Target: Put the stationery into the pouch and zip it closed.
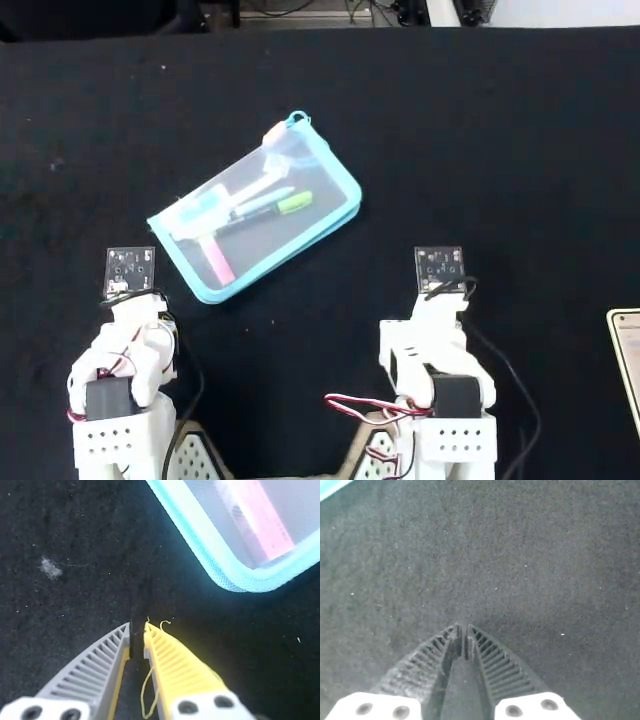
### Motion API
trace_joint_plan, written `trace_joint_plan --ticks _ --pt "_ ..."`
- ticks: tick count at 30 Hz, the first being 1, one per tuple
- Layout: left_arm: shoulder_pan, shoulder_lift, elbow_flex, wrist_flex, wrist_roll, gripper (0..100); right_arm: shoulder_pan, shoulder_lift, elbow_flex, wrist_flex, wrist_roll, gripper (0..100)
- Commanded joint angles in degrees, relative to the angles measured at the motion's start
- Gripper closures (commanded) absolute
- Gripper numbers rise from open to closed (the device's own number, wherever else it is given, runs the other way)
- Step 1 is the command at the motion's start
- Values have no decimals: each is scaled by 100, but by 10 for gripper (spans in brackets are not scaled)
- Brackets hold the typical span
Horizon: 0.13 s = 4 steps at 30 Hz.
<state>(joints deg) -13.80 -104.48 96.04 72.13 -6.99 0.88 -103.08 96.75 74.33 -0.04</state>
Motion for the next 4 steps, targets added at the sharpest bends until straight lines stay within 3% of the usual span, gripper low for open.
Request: trace_joint_plan --ticks 1,4 --pt "13 -26 127 18 -44 941 79 -549 -22 44 -9 984" --pt "13 -26 127 18 -44 941 79 -549 -22 44 -9 984"
